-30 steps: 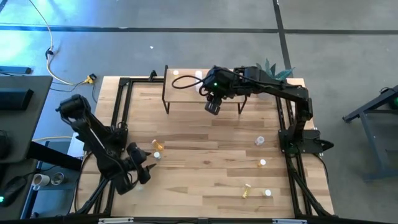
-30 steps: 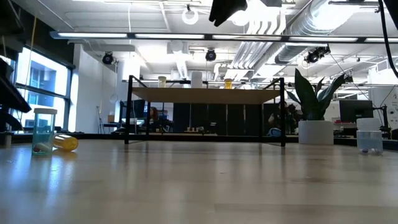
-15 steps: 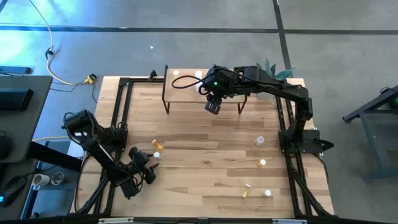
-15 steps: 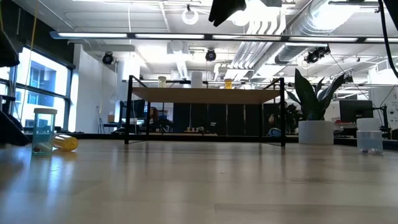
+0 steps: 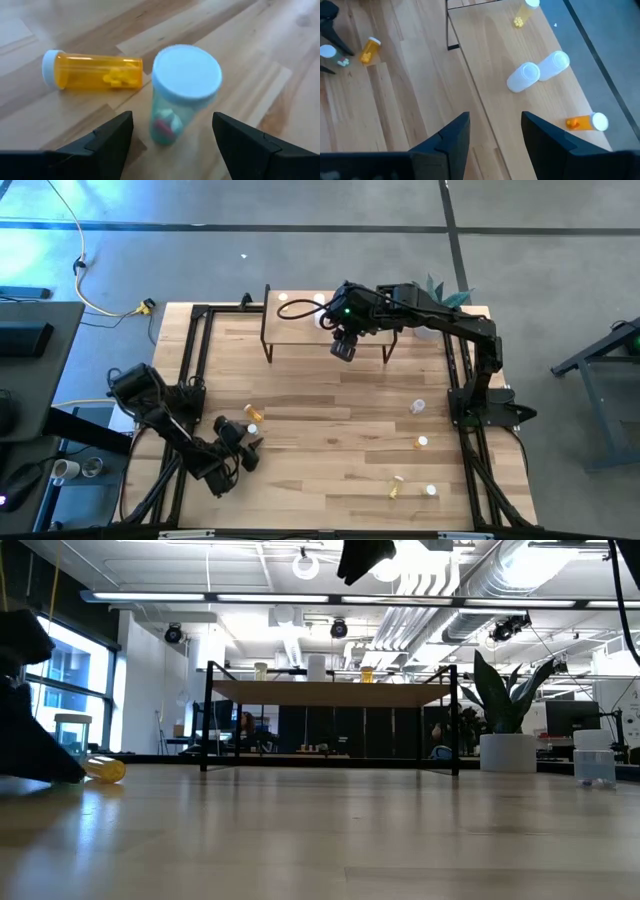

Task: Pick and place medicine bottles onto shelf by color
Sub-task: Put the top blue medicine bottle on the shelf aligned with the other blue medicine bottle

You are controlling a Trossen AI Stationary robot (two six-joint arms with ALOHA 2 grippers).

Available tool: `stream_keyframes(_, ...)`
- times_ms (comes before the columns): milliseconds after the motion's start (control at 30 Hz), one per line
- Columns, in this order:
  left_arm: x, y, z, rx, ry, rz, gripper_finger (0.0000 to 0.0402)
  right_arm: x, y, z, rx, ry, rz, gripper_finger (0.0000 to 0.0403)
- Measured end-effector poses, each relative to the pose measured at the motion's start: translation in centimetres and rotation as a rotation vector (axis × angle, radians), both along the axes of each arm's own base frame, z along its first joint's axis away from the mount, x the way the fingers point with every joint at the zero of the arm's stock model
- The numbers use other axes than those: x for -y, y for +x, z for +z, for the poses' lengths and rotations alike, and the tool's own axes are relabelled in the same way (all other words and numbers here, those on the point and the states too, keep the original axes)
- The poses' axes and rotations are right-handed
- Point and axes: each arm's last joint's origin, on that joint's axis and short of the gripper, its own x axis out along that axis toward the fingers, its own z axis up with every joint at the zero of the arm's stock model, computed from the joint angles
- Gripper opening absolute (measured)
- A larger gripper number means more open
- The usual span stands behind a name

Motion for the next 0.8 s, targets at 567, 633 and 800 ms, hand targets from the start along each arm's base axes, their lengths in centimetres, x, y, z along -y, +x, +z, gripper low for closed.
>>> stream_keyframes(567, -0.83, 0.71, -0.05, -0.022, -0.001, 0.035, 0.0142, 0.01, -0.02, -0.01, -0.007, -0.001, 0.022, 0.0167)
stream_keyframes(633, -0.79, 0.75, -0.03, -0.019, -0.009, 0.036, 0.0124, 0.02, -0.01, -0.01, -0.008, -0.004, 0.026, 0.0167)
stream_keyframes(800, -0.75, 0.78, 0.10, -0.014, -0.019, 0.036, 0.0091, 0.03, 0.03, 0.01, -0.004, -0.005, 0.026, 0.0167)
